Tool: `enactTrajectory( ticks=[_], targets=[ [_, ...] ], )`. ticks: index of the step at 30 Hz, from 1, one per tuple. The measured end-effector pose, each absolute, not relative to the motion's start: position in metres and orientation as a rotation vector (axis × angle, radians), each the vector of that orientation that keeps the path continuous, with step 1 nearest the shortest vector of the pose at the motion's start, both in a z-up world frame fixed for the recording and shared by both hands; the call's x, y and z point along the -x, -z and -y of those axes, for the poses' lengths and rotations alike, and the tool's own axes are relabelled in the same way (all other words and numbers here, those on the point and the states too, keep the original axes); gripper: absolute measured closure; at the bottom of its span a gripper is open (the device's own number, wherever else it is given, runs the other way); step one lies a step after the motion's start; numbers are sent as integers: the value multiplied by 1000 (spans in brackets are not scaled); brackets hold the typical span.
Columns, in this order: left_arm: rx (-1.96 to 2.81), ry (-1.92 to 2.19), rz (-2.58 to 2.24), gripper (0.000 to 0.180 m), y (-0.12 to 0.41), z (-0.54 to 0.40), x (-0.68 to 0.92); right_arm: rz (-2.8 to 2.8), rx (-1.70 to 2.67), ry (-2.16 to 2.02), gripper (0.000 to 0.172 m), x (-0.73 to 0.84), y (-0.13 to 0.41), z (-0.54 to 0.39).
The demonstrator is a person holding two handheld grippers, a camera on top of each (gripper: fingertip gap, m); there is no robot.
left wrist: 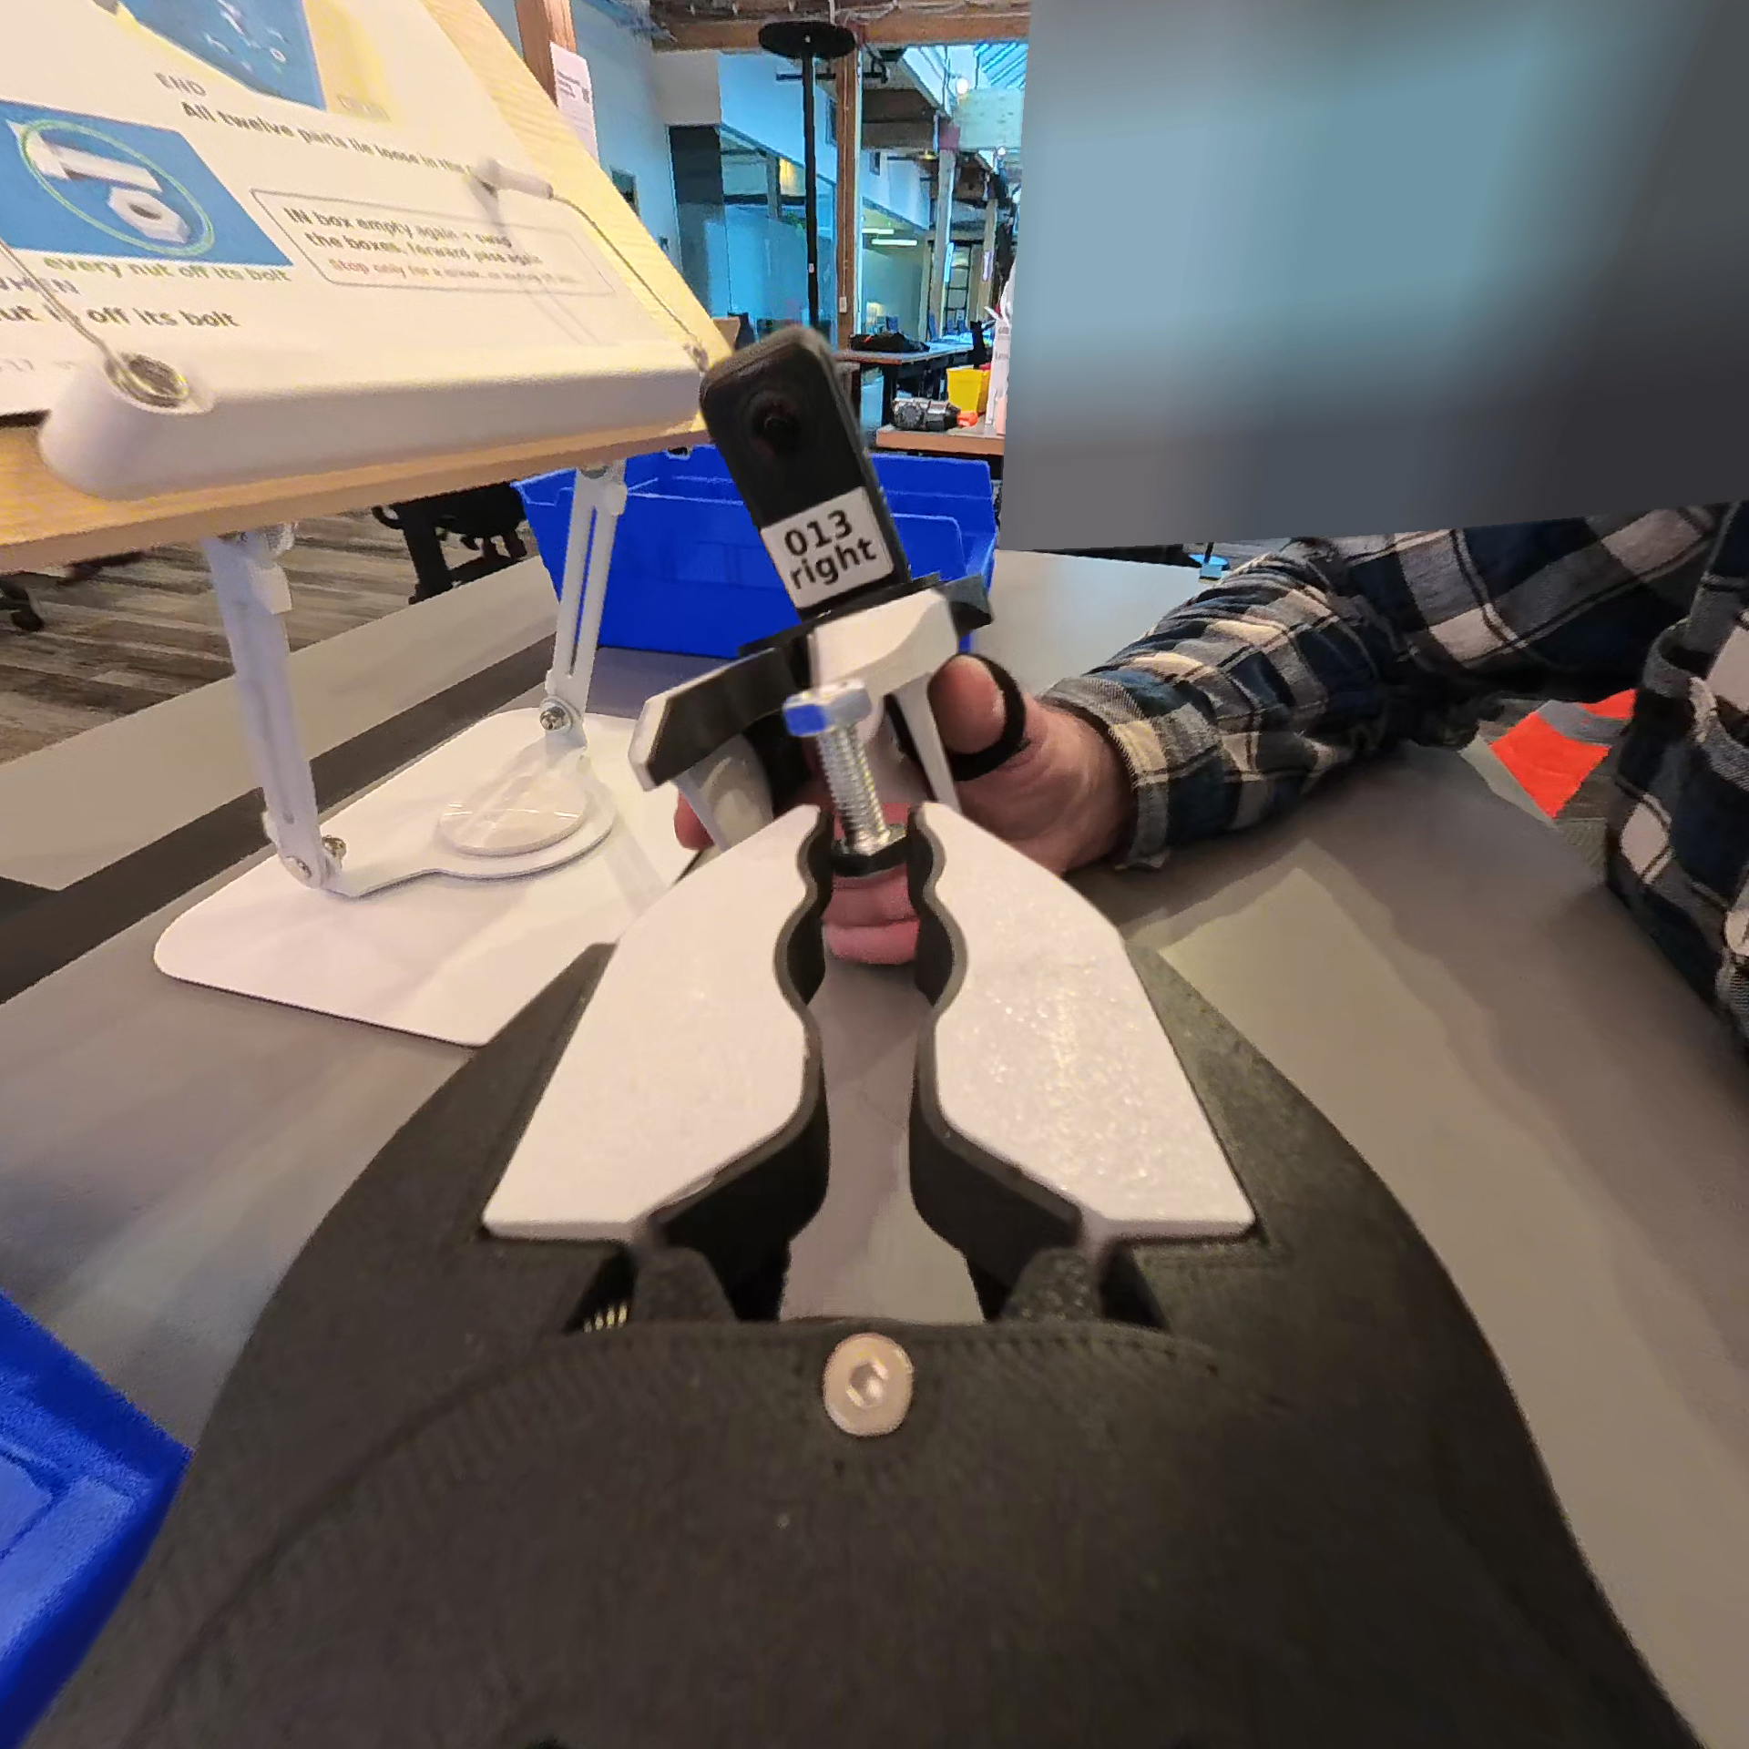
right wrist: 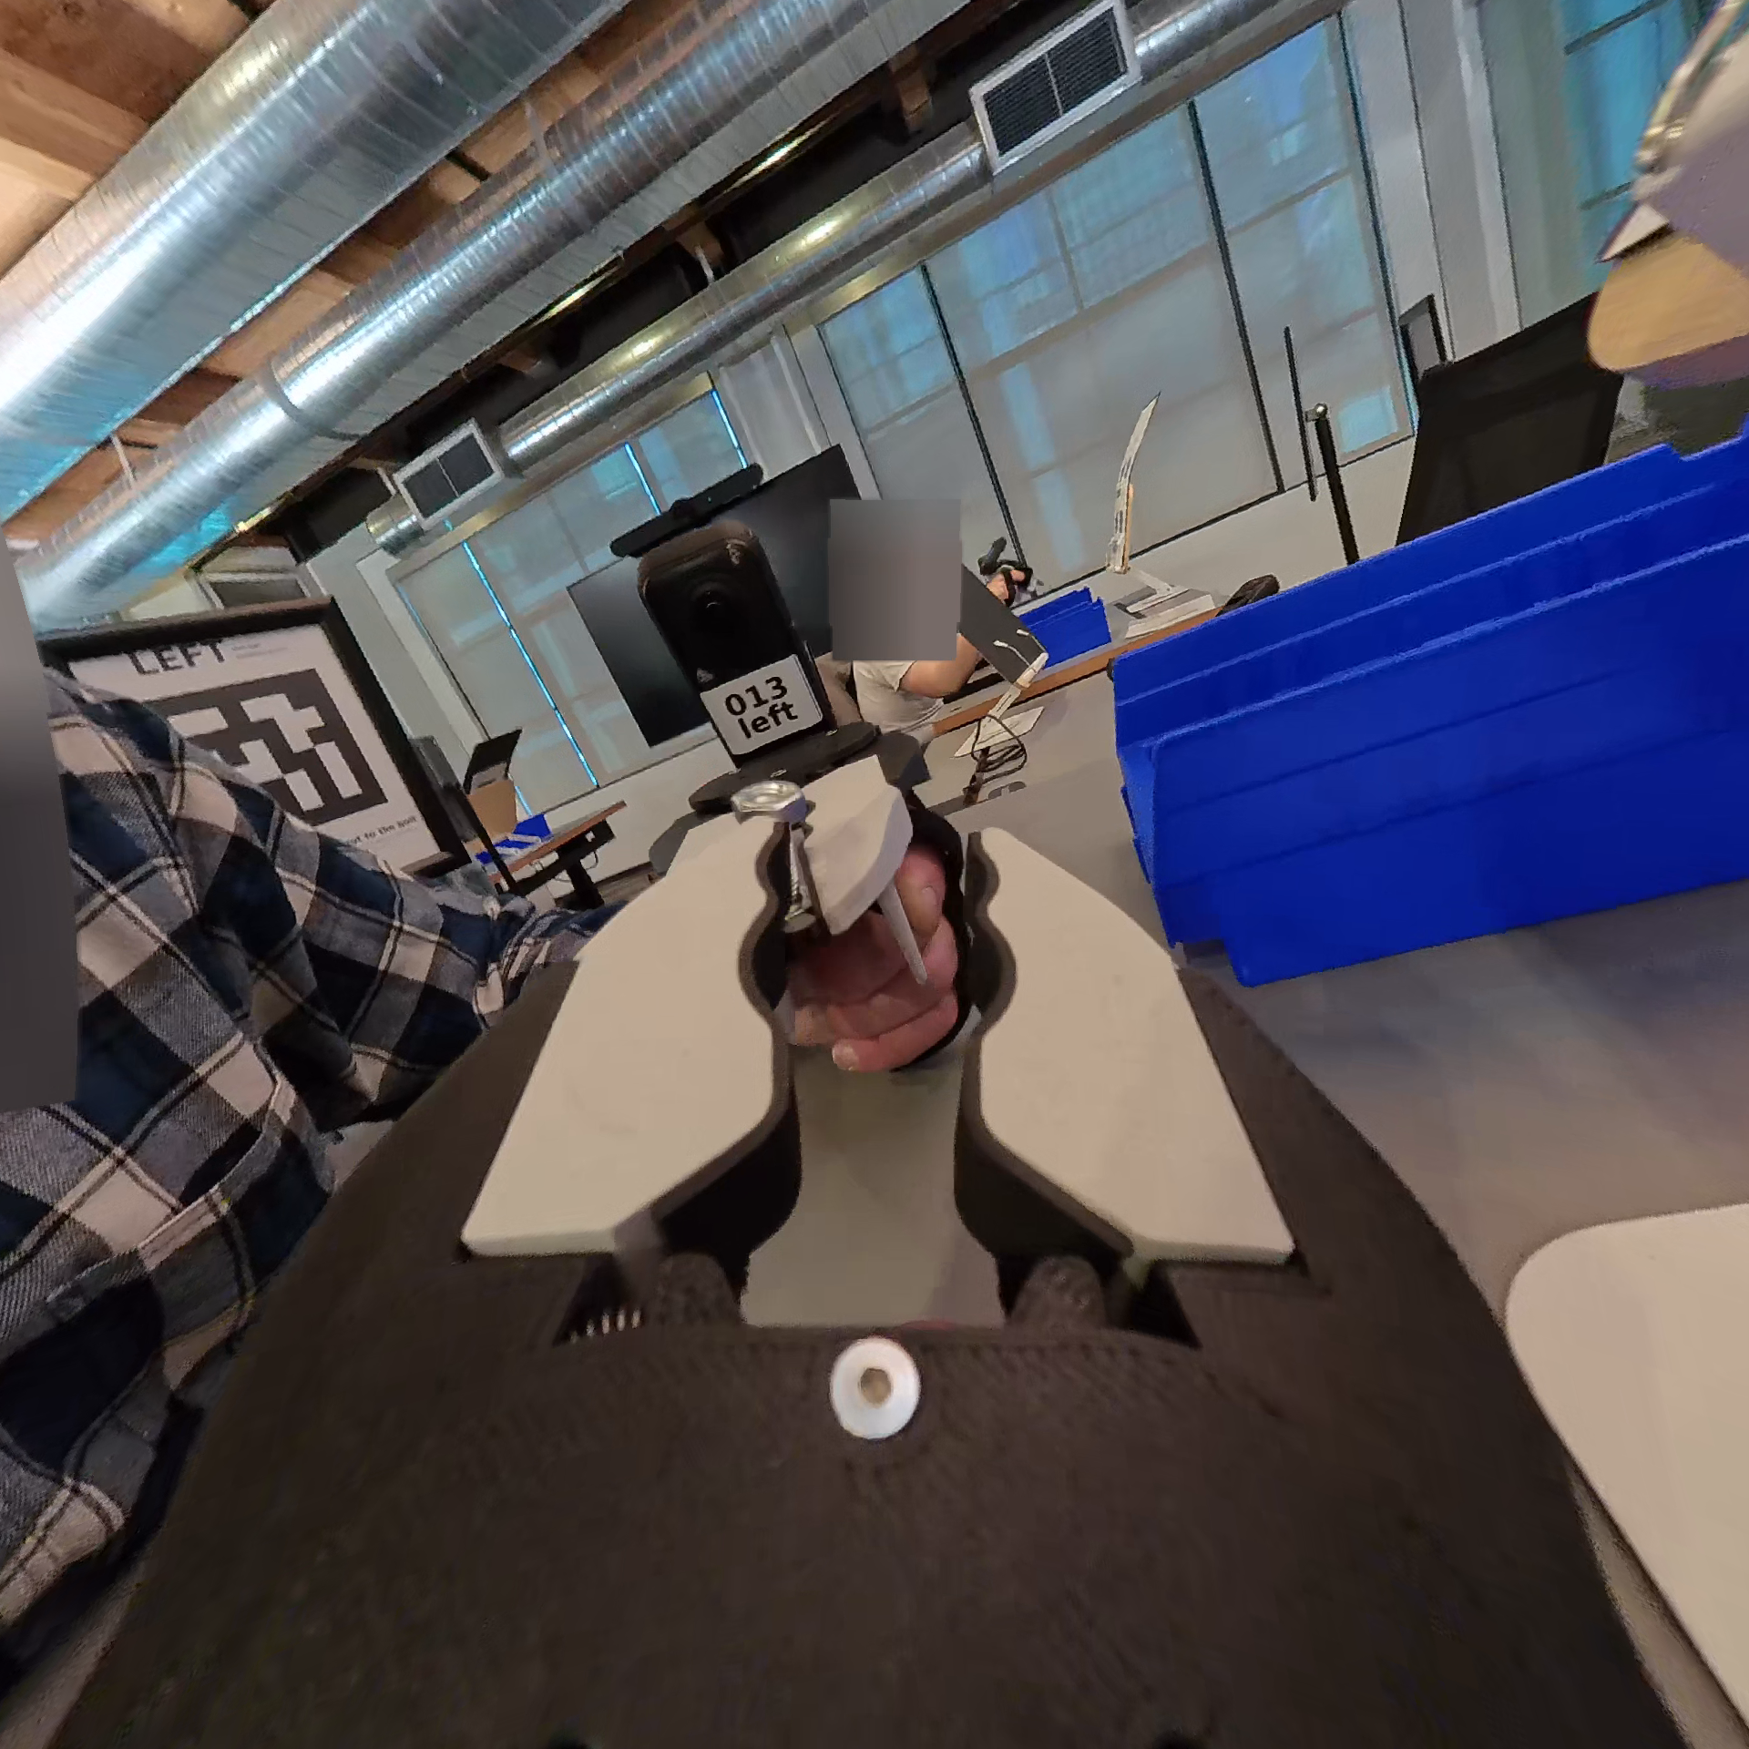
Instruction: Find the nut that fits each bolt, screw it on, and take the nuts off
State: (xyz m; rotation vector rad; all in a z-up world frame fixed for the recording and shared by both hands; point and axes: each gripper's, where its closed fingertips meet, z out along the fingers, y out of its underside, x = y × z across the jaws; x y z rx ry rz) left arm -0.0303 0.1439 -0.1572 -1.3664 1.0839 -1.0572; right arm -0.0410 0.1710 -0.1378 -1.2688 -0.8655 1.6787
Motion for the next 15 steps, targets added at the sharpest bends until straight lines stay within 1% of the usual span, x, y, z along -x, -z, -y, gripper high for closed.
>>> enactTrajectory(
  ticks=[5, 8, 15],
  targets=[
    [1377, 1041, -1083, 167, 159, -146, 31, 895, 1249, -1685, 134, 41, 137, -167],
    [1386, 1033, -1092, 167, 161, -146, 30, 925, 1231, -1689, 129, 43, 136, -162],
    [1399, 1014, -1135, 167, 168, -142, 23, 950, 1233, -1680, 130, 45, 137, -159]
  ],
)
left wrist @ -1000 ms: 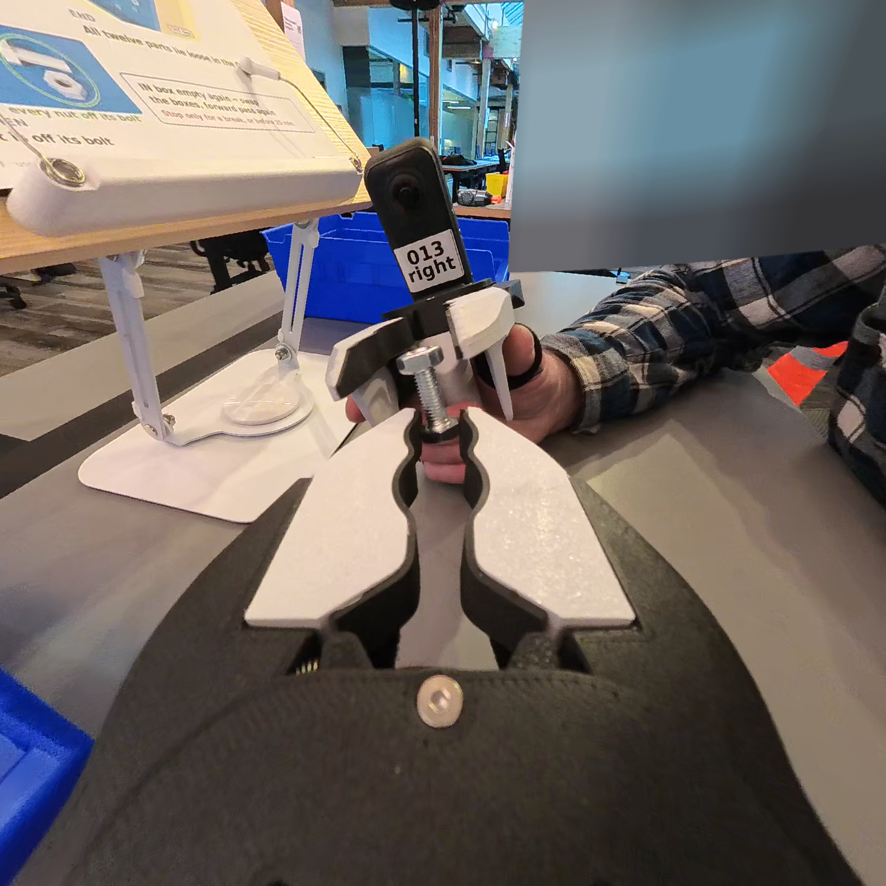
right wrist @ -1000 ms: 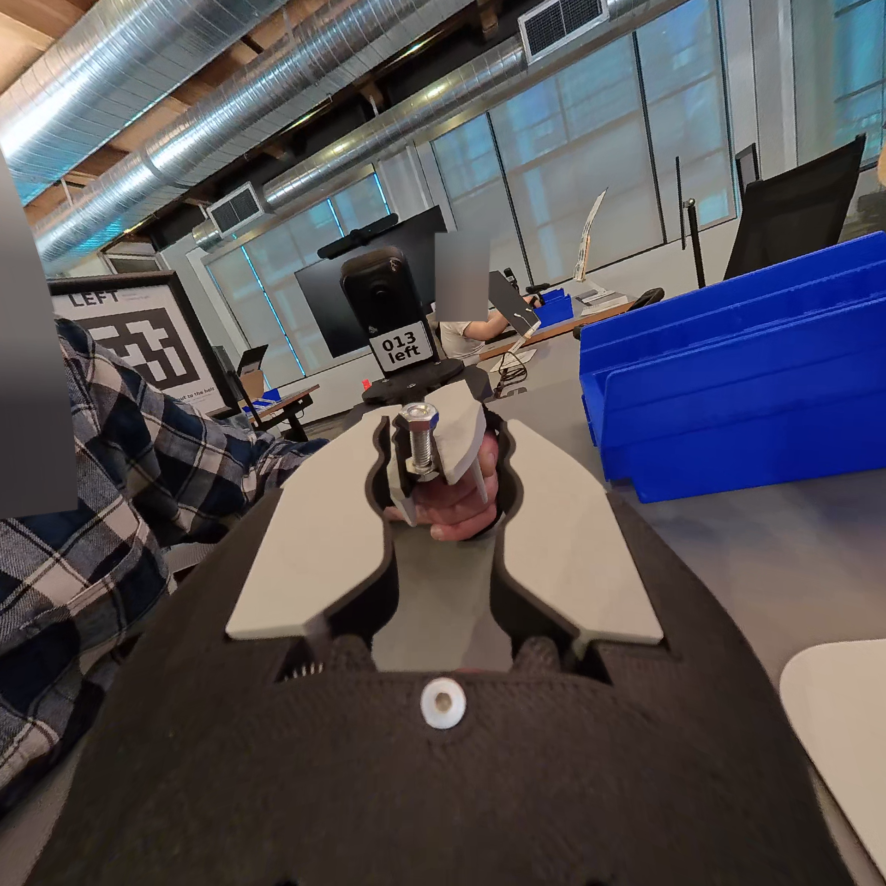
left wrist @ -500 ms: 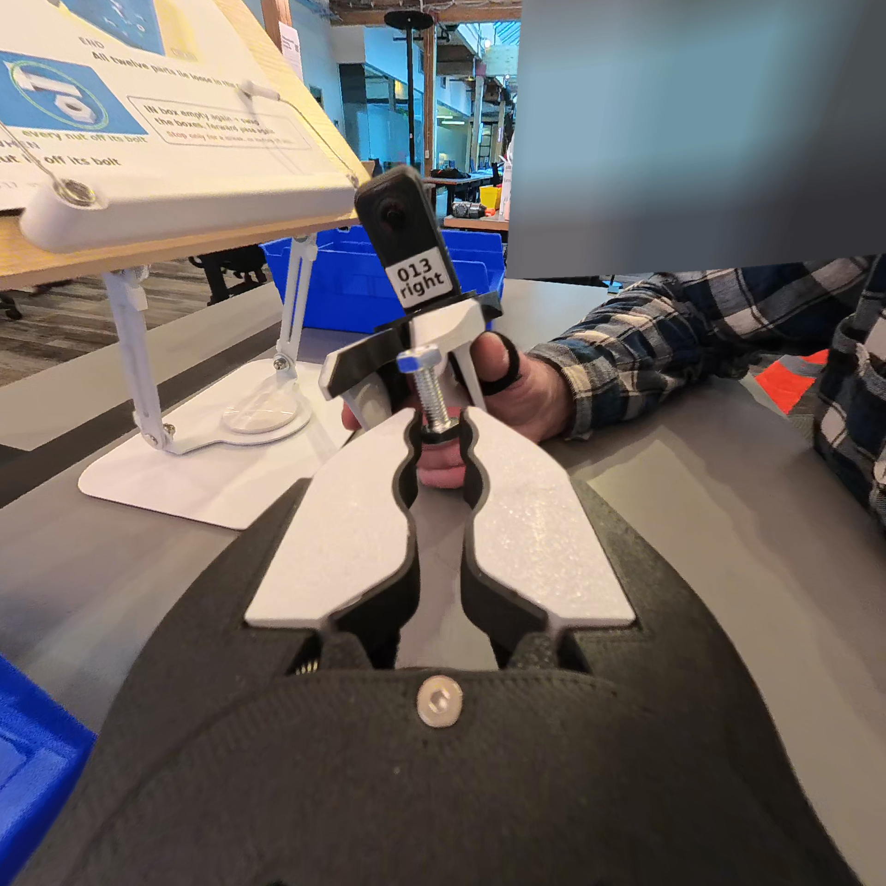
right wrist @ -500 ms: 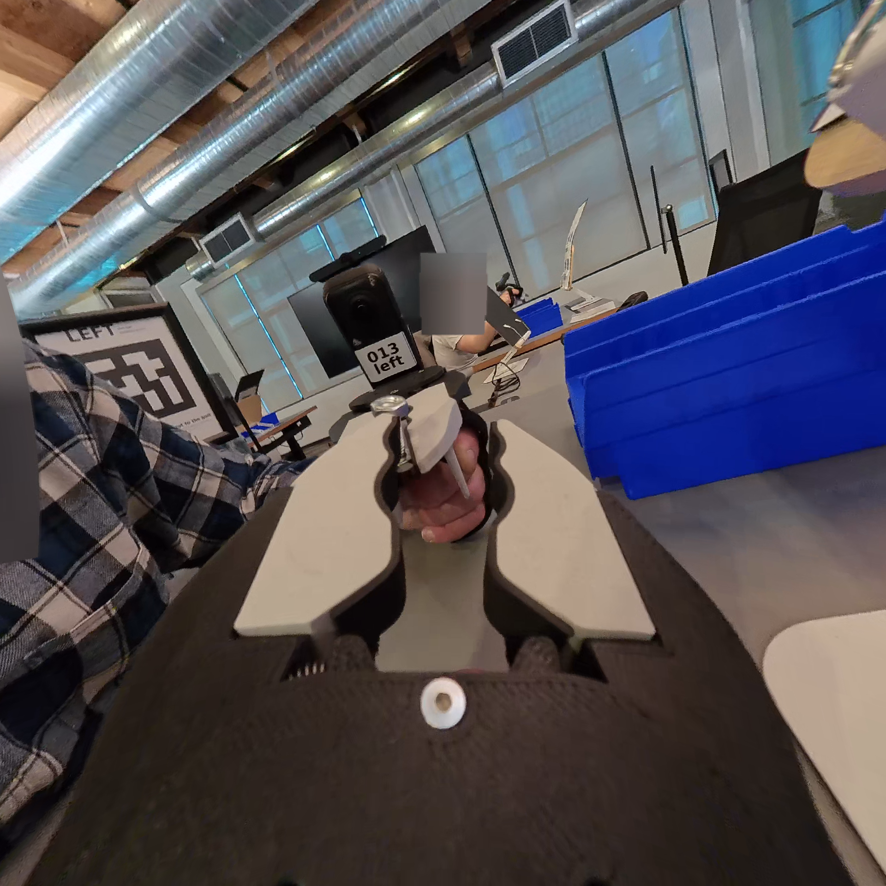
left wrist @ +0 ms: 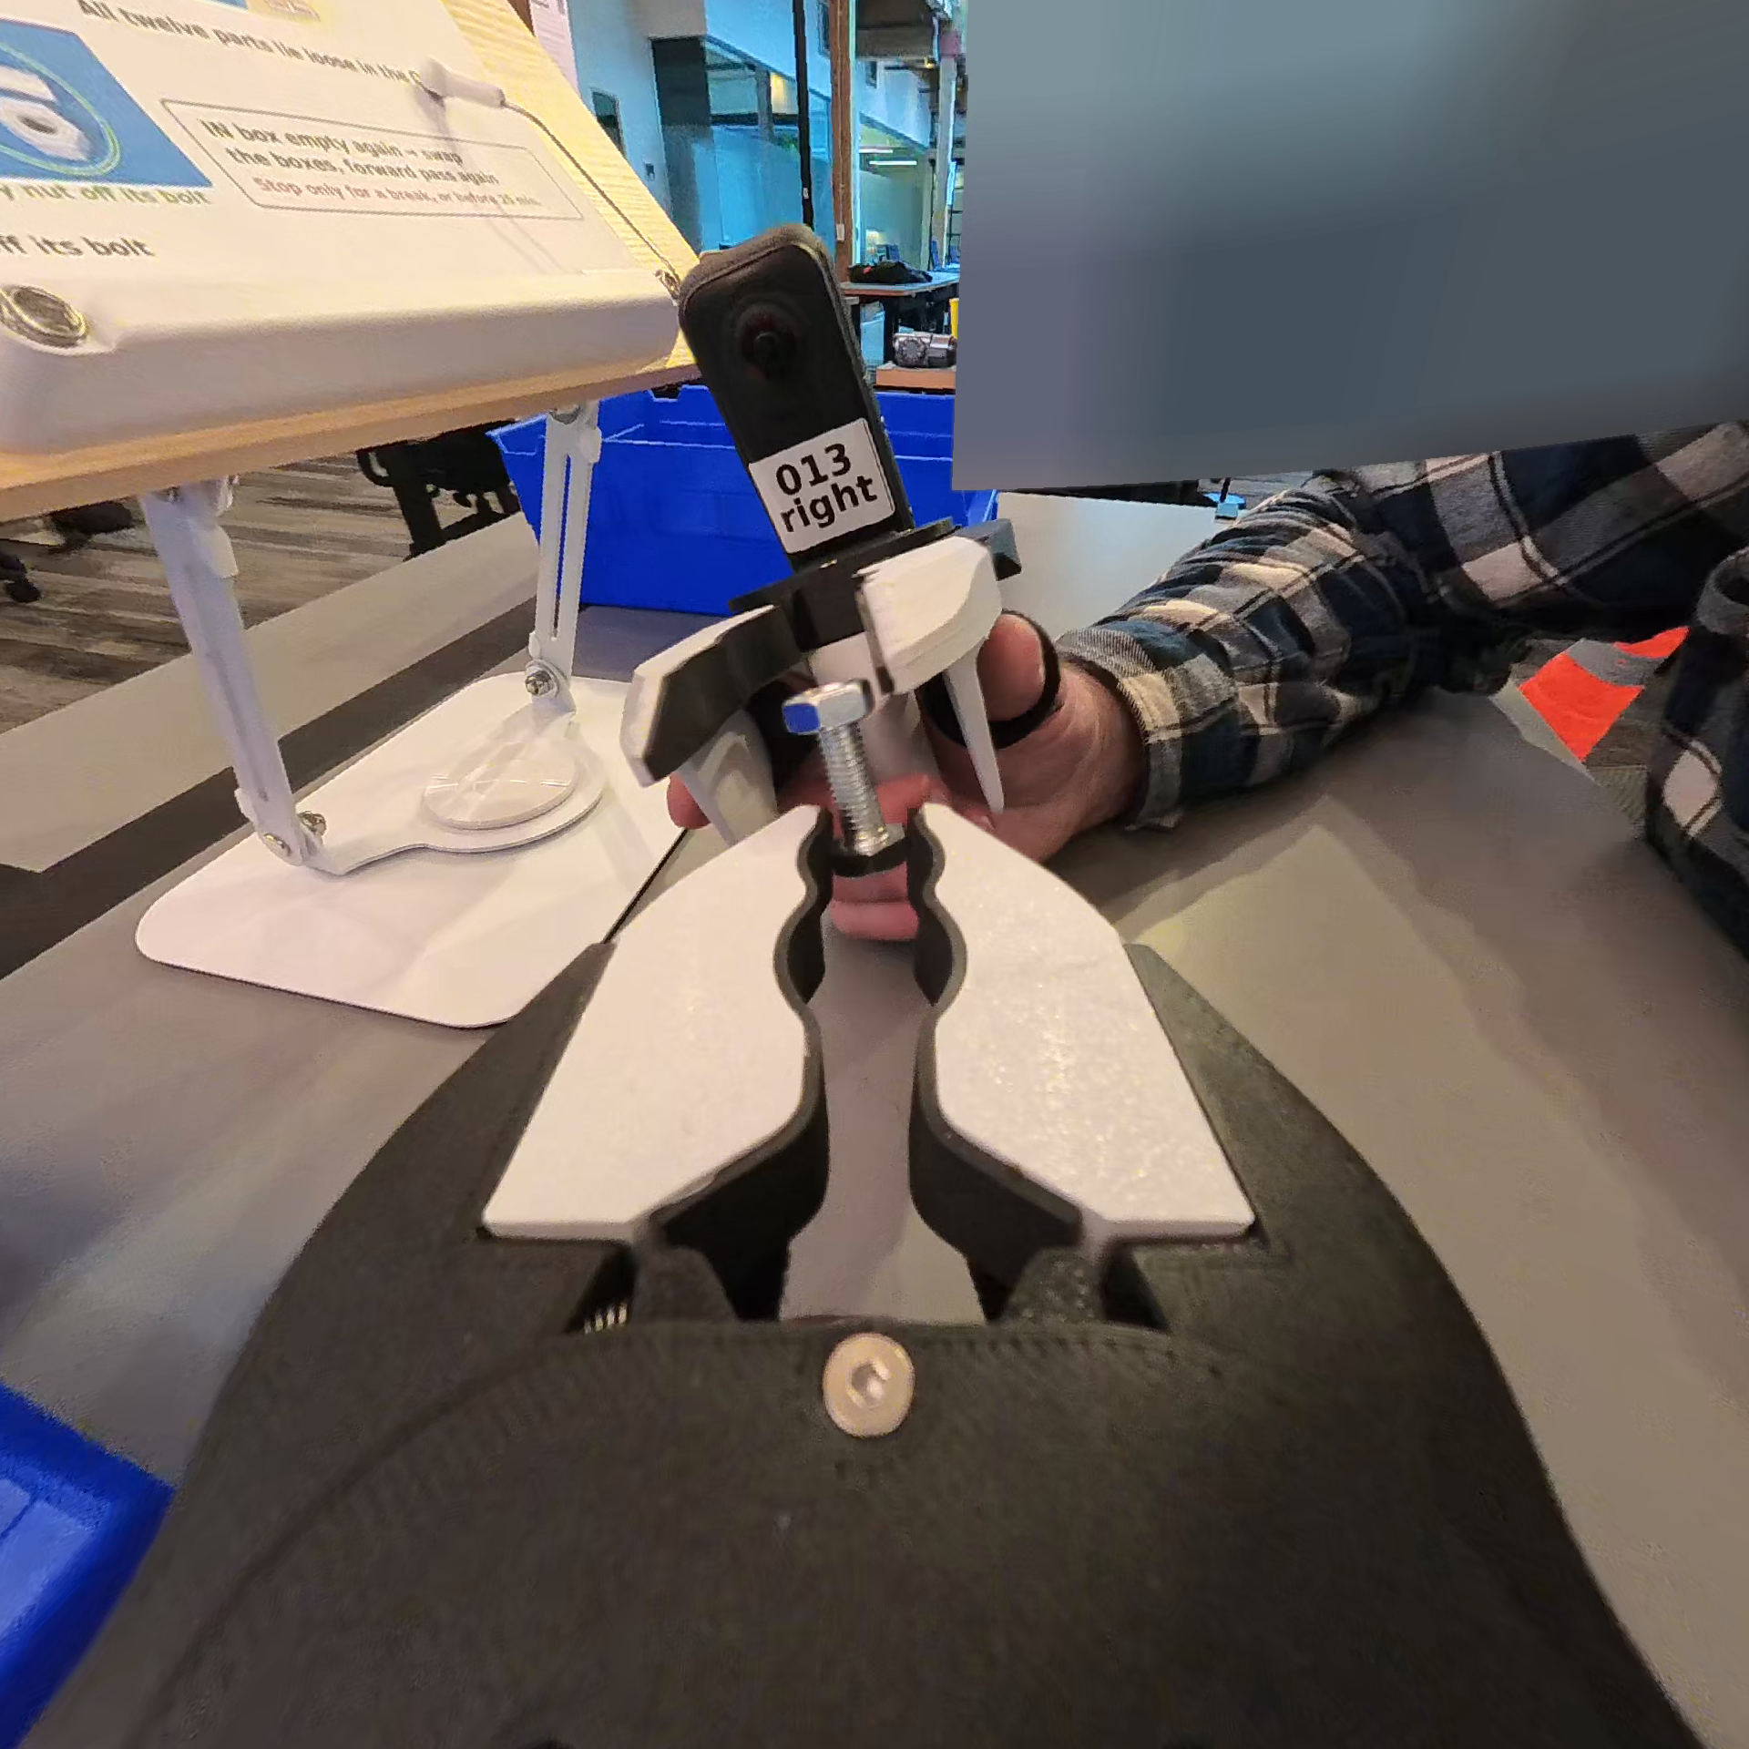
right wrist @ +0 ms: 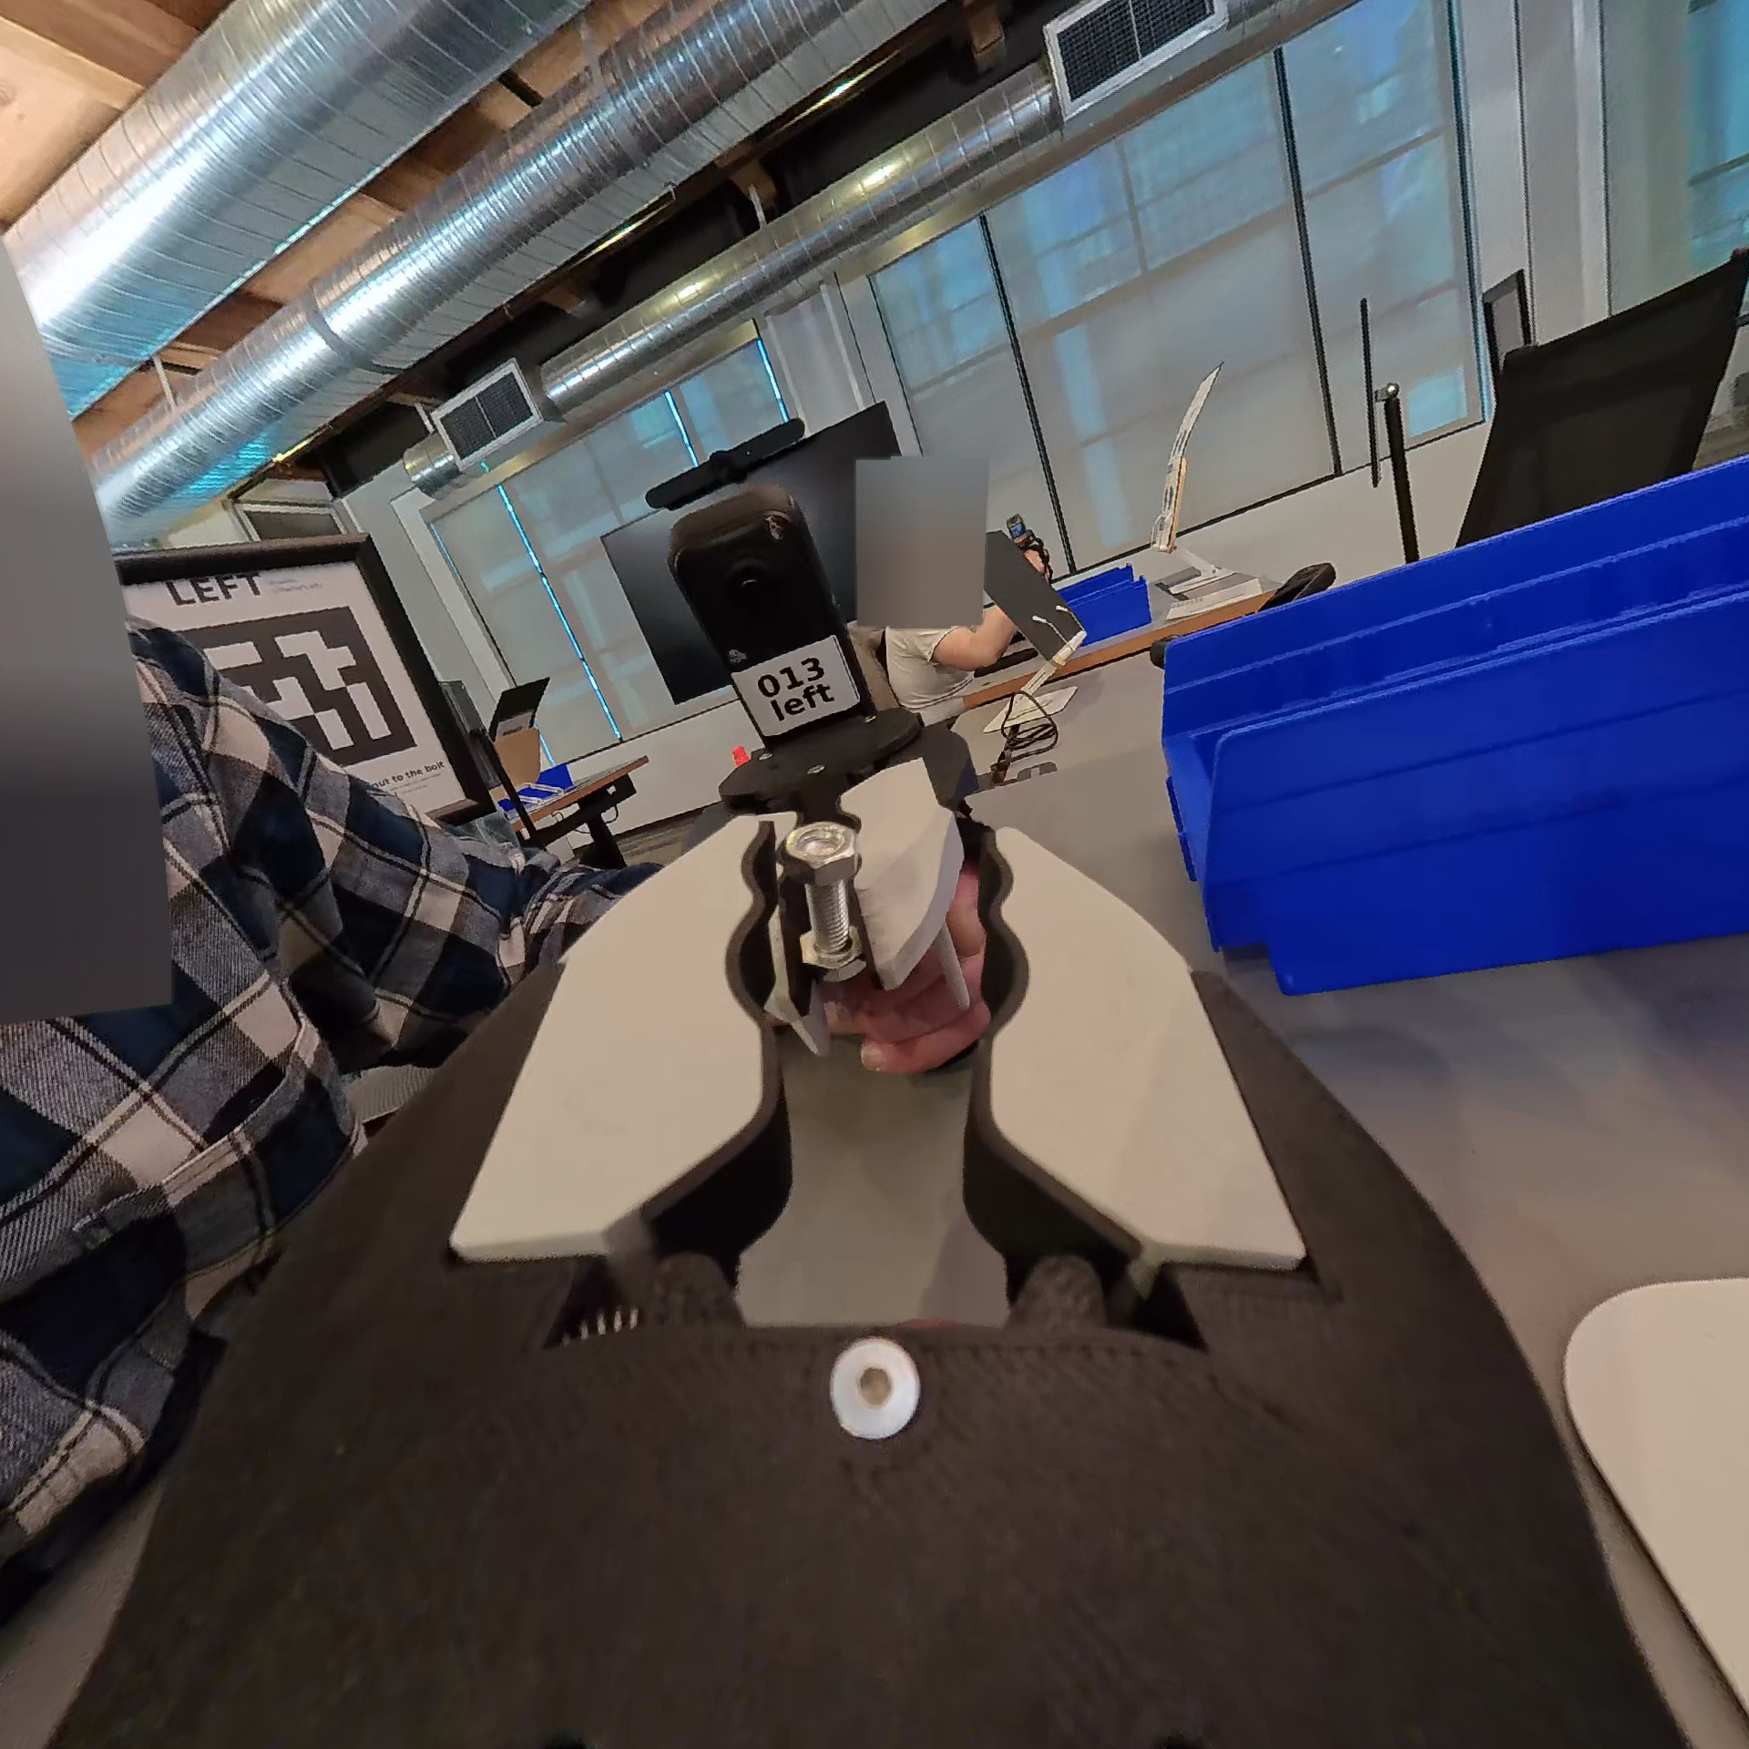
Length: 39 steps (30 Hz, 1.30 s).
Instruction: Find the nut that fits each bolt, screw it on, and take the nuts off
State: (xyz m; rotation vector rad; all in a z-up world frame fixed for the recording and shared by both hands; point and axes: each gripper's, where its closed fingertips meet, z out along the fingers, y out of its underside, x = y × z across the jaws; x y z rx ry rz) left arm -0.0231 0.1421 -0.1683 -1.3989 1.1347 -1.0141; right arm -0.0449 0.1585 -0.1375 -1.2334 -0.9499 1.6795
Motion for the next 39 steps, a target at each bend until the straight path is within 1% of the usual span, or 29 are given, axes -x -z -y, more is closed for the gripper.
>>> enactTrajectory(
  ticks=[14, 22, 28, 39],
  targets=[
    [1377, 1021, -1103, 167, 159, -143, 30, 909, 1244, -1695, 134, 43, 137, -164],
    [1387, 1015, -1116, 167, 163, -143, 28, 947, 1226, -1690, 130, 44, 137, -158],
    [1389, 1016, -1130, 167, 165, -141, 25, 957, 1232, -1676, 133, 45, 138, -157],
    [1382, 1020, -1111, 167, 161, -143, 29, 928, 1237, -1691, 133, 44, 137, -161]
  ],
)
